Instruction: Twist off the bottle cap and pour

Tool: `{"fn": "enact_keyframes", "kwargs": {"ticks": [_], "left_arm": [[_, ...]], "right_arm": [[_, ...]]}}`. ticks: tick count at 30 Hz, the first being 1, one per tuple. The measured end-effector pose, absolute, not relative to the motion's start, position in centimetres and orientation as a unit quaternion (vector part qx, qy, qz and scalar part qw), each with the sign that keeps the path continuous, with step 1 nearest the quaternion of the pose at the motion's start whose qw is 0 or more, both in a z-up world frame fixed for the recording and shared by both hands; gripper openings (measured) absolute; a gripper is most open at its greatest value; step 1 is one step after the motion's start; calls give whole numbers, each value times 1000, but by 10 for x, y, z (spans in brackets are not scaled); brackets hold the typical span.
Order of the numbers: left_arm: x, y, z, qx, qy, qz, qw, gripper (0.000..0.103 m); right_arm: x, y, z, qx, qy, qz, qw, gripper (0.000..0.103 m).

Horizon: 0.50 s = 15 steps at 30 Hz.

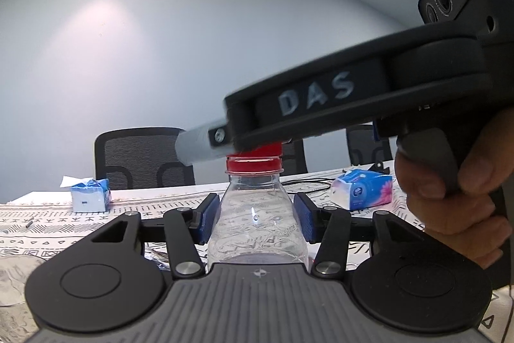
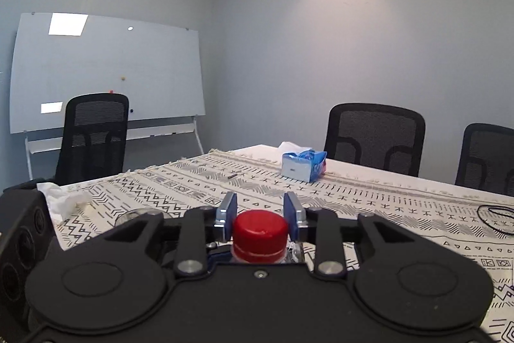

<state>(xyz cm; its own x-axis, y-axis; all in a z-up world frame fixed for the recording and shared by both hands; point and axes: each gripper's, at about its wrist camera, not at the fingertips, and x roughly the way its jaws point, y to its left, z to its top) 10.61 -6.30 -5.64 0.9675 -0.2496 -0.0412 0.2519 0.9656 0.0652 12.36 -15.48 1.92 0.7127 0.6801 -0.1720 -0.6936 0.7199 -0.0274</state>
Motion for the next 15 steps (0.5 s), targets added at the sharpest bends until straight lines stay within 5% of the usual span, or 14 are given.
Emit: {"fn": "enact_keyframes", "kwargs": {"ticks": [15], "left_arm": [[112,-53,-55,13,19,-141,990,48]], "right_arm": [[170,-197,9,-22,41,559,828,33]]}}
